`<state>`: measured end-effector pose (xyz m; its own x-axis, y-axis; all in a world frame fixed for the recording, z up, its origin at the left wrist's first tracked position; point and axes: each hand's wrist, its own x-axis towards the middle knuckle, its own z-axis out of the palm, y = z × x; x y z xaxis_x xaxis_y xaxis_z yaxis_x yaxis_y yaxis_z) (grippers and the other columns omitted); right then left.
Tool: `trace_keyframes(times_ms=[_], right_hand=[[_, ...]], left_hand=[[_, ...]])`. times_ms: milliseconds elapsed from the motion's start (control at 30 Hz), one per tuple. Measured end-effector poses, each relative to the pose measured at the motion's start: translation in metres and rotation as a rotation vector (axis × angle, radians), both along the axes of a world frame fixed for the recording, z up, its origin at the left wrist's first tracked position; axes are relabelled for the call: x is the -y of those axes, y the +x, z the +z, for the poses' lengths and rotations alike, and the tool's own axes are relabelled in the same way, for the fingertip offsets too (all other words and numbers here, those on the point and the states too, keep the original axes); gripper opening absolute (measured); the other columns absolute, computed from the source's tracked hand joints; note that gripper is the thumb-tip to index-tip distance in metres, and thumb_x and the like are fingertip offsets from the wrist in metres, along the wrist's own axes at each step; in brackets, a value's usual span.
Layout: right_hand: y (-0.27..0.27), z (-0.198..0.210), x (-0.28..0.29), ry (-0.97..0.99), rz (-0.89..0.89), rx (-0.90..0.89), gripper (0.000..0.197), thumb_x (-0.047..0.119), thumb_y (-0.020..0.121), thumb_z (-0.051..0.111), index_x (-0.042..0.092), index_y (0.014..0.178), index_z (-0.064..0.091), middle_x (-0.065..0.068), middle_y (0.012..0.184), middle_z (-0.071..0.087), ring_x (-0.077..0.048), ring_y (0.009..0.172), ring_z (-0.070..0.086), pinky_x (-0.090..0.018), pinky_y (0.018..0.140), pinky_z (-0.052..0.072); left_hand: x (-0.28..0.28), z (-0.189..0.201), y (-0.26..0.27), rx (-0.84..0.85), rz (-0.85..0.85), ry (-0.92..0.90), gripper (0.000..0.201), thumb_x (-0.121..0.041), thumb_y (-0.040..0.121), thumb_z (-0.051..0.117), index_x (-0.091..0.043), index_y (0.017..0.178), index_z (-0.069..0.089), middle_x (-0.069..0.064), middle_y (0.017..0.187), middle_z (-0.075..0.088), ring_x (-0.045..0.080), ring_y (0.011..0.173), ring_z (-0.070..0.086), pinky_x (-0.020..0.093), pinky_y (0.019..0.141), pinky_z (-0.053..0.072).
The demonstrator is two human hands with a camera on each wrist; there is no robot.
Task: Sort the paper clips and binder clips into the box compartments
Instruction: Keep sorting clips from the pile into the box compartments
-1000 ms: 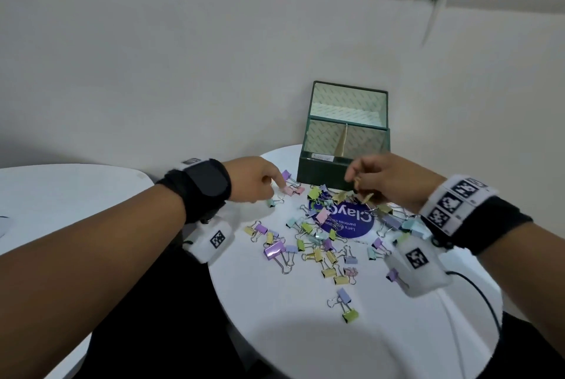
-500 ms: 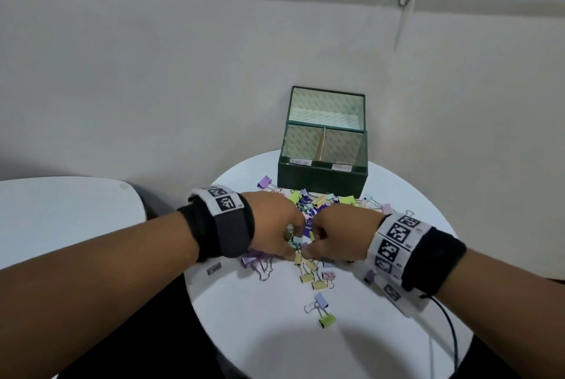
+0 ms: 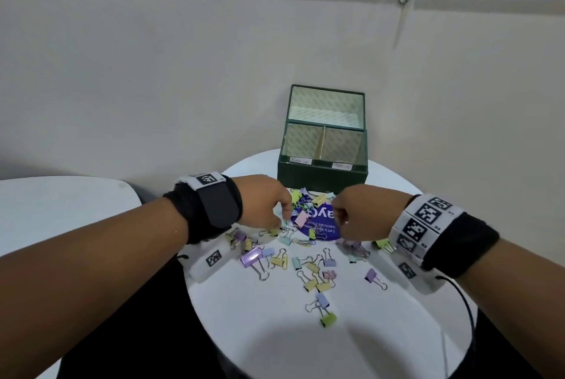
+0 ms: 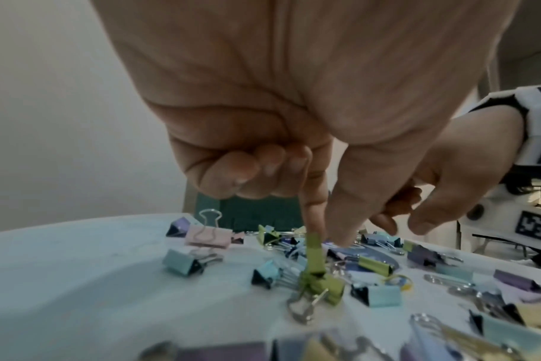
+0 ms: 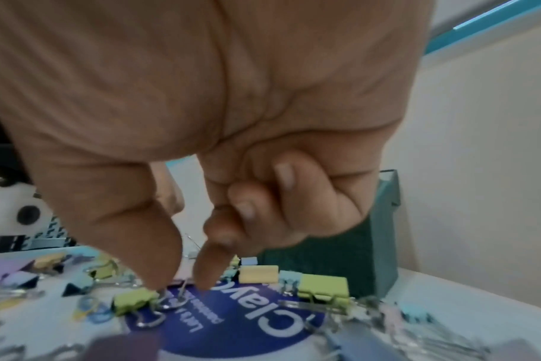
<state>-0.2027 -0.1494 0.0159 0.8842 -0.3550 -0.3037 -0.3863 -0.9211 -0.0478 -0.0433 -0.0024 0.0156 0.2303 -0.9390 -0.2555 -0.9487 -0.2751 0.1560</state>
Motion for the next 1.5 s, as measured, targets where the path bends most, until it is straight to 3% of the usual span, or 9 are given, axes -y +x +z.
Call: trace_keyframes(times_ms=[133, 233, 433, 567, 733, 867, 1133, 1333, 1500], right_hand=[[0.016, -0.006, -0.023, 0.002, 0.147, 0.110, 0.026, 0.021, 0.091, 0.053, 0.025, 0.065, 0.054, 0.006, 0.066, 0.054, -0.016, 0.065, 0.051, -0.026, 0.060, 0.042], [0.029, -0.018, -0.036, -0.034, 0.192, -0.016, 0.013, 0.022, 0.088, 0.061, 0.027, 0.077, 0.065, 0.005, 0.077, 0.062, -0.020, 0.073, 0.057, -0.027, 0.066, 0.047], [0.036, -0.028, -0.033, -0.022, 0.128, -0.067, 0.014, 0.027, 0.079, 0.071, 0.018, 0.091, 0.071, 0.000, 0.082, 0.069, -0.021, 0.076, 0.067, -0.031, 0.072, 0.059], [0.027, -0.016, -0.023, 0.056, 0.150, 0.045, 0.007, 0.025, 0.085, 0.057, 0.020, 0.082, 0.062, 0.002, 0.079, 0.064, -0.019, 0.073, 0.061, -0.032, 0.070, 0.055], [0.016, 0.020, 0.039, 0.182, -0.002, 0.285, 0.016, 0.022, 0.100, 0.053, 0.014, 0.088, 0.060, -0.001, 0.075, 0.059, -0.012, 0.062, 0.049, -0.021, 0.058, 0.047], [0.019, 0.030, 0.083, 0.074, -0.181, 0.463, 0.019, 0.024, 0.100, 0.053, 0.016, 0.083, 0.057, -0.003, 0.079, 0.061, -0.015, 0.065, 0.052, -0.022, 0.058, 0.041], [0.050, 0.023, 0.080, -0.005, -0.195, 0.363, 0.017, 0.020, 0.099, 0.054, 0.020, 0.082, 0.055, 0.001, 0.079, 0.059, -0.010, 0.067, 0.053, -0.021, 0.058, 0.039], [0.061, 0.023, 0.072, -0.046, -0.175, 0.333, 0.003, 0.016, 0.094, 0.059, 0.017, 0.093, 0.061, 0.000, 0.086, 0.062, -0.018, 0.080, 0.061, -0.026, 0.072, 0.051], [0.060, 0.026, 0.075, -0.060, -0.181, 0.350, 0.007, 0.012, 0.096, 0.056, 0.017, 0.092, 0.060, 0.000, 0.089, 0.060, -0.019, 0.083, 0.058, -0.026, 0.072, 0.043]], left_hand=[[0.009, -0.006, -0.016, 0.060, -0.018, 0.010, 0.007, -0.033, 0.080, 0.067, -0.030, 0.085, 0.072, -0.013, 0.080, 0.065, 0.009, 0.076, 0.059, 0.025, 0.073, 0.050], [0.008, -0.008, -0.022, 0.182, -0.044, 0.032, 0.007, -0.030, 0.075, 0.066, -0.025, 0.075, 0.071, -0.008, 0.062, 0.061, 0.008, 0.057, 0.052, 0.021, 0.060, 0.047], [-0.014, -0.006, -0.022, -0.134, -0.122, 0.127, 0.026, -0.043, 0.080, 0.073, -0.041, 0.106, 0.070, -0.012, 0.099, 0.073, 0.004, 0.081, 0.070, 0.026, 0.080, 0.056], [-0.023, -0.010, -0.026, 0.182, -0.305, 0.123, 0.036, -0.042, 0.087, 0.063, -0.045, 0.123, 0.062, -0.017, 0.106, 0.056, 0.013, 0.103, 0.058, 0.029, 0.082, 0.048], [-0.033, -0.015, -0.023, 0.162, -0.323, 0.048, 0.034, -0.035, 0.093, 0.055, -0.040, 0.127, 0.061, -0.014, 0.114, 0.056, 0.016, 0.107, 0.056, 0.025, 0.076, 0.034], [-0.032, -0.017, -0.025, 0.199, -0.381, 0.044, 0.028, -0.044, 0.094, 0.052, -0.037, 0.118, 0.065, -0.011, 0.109, 0.056, 0.016, 0.101, 0.055, 0.027, 0.075, 0.042], [-0.018, -0.016, -0.042, 0.353, -0.513, 0.107, 0.025, -0.033, 0.100, 0.043, -0.018, 0.100, 0.063, -0.001, 0.097, 0.060, 0.025, 0.091, 0.059, 0.038, 0.076, 0.053], [-0.008, -0.010, -0.037, 0.216, -0.335, 0.174, 0.013, -0.034, 0.089, 0.046, -0.025, 0.084, 0.053, -0.006, 0.082, 0.060, 0.018, 0.075, 0.056, 0.033, 0.073, 0.052], [0.010, 0.013, -0.019, -0.090, -0.167, 0.040, 0.010, -0.035, 0.091, 0.056, -0.029, 0.084, 0.059, -0.014, 0.076, 0.056, 0.000, 0.066, 0.049, 0.016, 0.061, 0.039]])
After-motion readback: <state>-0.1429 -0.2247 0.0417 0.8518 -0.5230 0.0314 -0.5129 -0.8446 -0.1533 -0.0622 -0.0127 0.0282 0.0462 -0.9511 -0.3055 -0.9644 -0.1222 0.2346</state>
